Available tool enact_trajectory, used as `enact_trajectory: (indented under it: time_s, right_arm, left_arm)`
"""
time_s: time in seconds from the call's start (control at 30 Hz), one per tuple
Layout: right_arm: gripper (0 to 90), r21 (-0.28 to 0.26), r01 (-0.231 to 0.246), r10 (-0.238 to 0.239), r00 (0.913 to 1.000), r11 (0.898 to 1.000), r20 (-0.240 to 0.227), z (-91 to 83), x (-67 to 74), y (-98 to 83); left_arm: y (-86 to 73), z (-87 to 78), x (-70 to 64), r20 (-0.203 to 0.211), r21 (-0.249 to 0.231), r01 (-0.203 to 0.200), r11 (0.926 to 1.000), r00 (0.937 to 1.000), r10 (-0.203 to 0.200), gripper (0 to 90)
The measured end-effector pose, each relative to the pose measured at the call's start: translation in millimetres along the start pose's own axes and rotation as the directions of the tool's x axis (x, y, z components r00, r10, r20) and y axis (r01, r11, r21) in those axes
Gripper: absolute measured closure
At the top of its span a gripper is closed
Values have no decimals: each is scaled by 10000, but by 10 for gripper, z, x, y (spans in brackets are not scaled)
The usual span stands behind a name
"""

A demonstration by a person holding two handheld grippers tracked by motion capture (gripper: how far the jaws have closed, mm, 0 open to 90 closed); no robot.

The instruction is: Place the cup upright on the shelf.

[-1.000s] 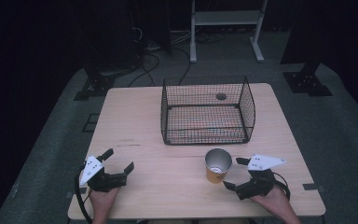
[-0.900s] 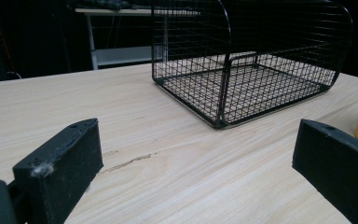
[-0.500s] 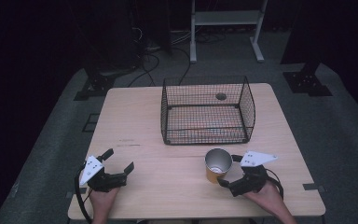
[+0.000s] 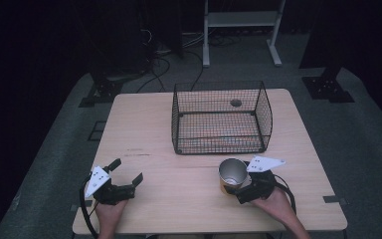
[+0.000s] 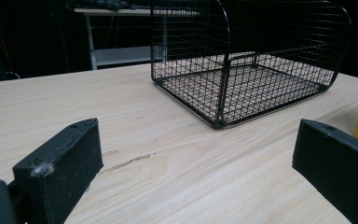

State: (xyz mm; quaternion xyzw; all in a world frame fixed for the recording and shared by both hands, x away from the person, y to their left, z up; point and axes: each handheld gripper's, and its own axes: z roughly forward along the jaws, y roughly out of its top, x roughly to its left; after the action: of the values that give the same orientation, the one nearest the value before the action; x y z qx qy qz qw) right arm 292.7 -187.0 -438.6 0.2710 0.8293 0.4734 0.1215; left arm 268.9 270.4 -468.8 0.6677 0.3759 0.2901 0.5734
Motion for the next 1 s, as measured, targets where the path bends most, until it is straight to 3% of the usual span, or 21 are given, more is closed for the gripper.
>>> enact_trajectory:
  time_s: [0.37,0.57,1.0]
  right_arm:
    - [9,130,37,-37,10000,9999,-61,54,-10,23]
    - [122,106,140,-138,9997,9998,-193,37,-20,45]
    - [128,250,162,-155,9994,9996,-298,10,-35,71]
  left_arm:
    - [0,-1,-2,11,-2,-9,10000,10000,9,8]
    - [0,0,-1,17,-4,-9,10000,10000,9,8]
    - [0,-1,0,28,-10,15,10000,10000,-15,8]
